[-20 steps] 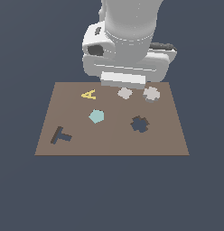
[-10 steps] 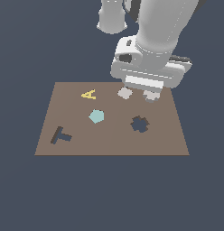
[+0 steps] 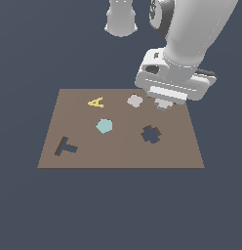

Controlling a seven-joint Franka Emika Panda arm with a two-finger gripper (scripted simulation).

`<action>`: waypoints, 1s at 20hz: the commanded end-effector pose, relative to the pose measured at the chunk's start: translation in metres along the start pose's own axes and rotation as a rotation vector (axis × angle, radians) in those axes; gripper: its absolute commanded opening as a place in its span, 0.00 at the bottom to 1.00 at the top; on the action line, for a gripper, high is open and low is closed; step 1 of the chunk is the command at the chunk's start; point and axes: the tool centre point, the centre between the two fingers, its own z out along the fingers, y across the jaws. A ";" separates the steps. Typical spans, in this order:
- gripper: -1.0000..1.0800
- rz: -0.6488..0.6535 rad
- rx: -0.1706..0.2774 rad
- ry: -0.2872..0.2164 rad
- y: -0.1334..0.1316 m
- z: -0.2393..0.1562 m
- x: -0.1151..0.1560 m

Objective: Insert a designated object into the corresponding slot on a board.

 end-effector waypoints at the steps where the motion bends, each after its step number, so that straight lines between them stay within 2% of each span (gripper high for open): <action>1: 0.96 0.012 0.001 0.004 -0.006 0.004 -0.002; 18: 0.96 0.019 0.001 0.006 -0.010 0.027 -0.003; 19: 0.00 0.019 0.001 0.006 -0.010 0.027 -0.003; 20: 0.00 0.019 0.001 0.006 -0.010 0.027 -0.003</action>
